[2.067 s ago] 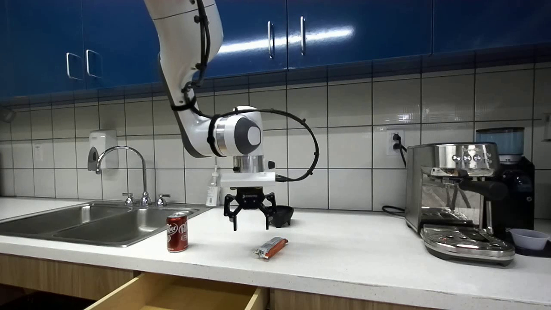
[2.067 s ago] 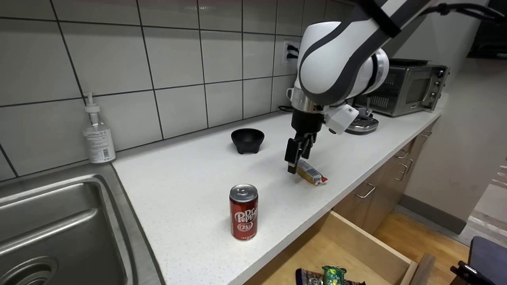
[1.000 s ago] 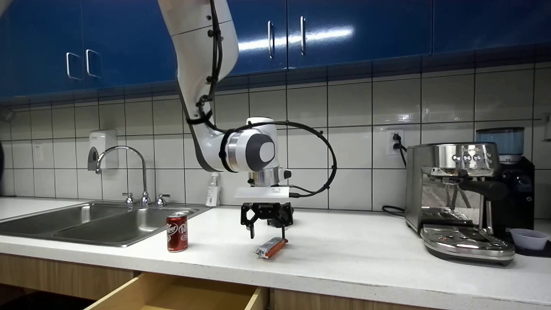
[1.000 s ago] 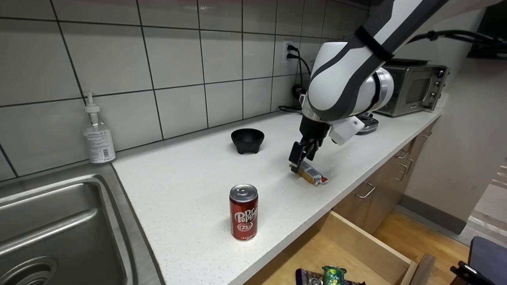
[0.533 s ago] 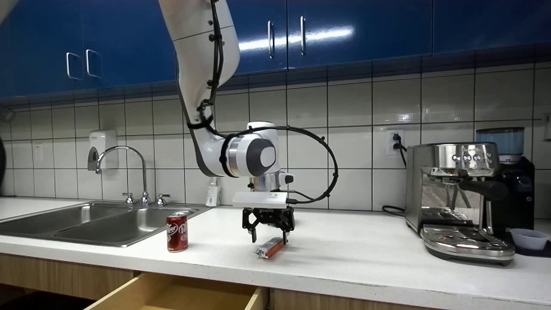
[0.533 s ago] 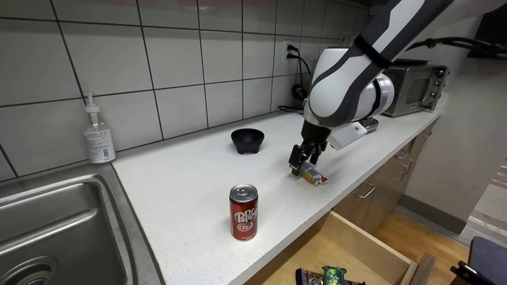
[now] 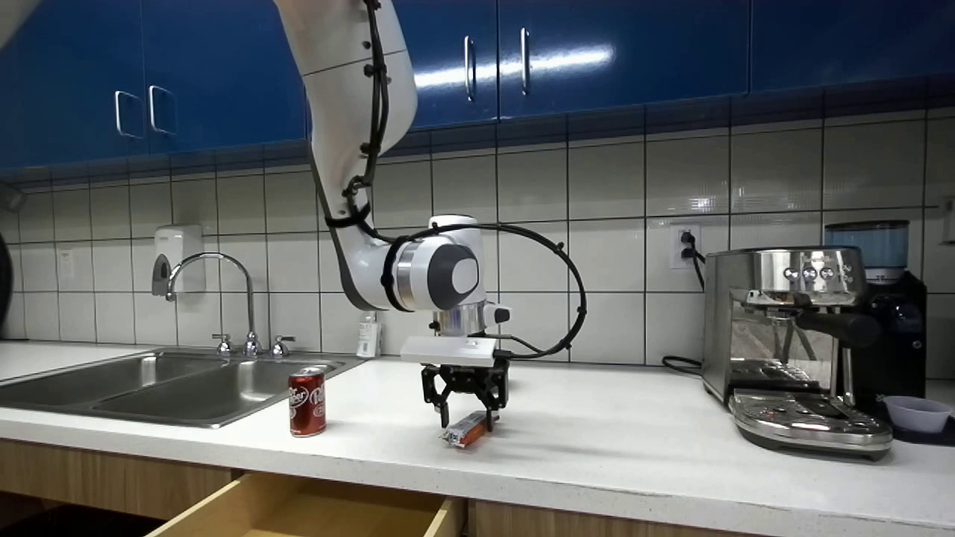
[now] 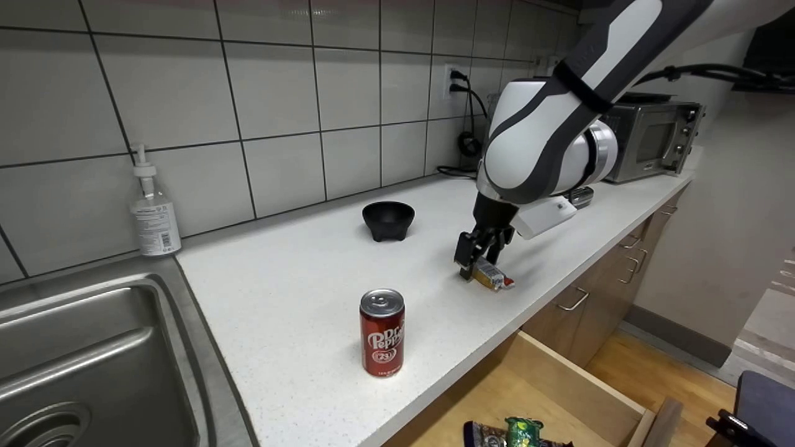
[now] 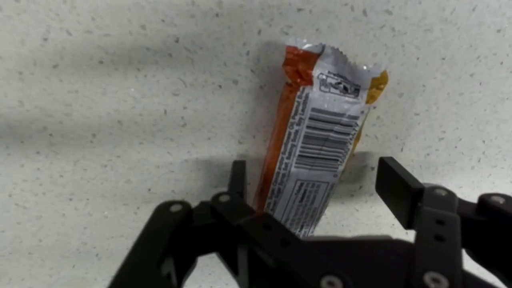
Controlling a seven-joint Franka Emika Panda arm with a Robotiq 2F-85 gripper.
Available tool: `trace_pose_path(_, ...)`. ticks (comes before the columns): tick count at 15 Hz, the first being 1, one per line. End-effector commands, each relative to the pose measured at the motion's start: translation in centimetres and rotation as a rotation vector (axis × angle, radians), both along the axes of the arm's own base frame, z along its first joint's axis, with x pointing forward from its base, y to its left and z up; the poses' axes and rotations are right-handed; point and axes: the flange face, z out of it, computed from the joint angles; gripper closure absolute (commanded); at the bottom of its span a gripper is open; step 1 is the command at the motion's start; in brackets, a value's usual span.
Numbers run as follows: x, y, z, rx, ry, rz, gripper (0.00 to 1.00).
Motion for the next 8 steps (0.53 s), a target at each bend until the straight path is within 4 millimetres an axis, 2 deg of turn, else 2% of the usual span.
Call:
trace_pose_path(1,0.5,0.0,0.1,-0.008,-0.004,-0.027,0.47)
trace_pose_path(5,0.6,-0.5,0.9,-0.009,-0.024,-0.045,0.78)
trace_pose_path(6,0.6,-0.8,1.3,-0.009,-0.033,-0.053,0.83)
trace_pose_path(8,0.8,-1.0,1.4,-0.012,-0.035,-0.057,0.83)
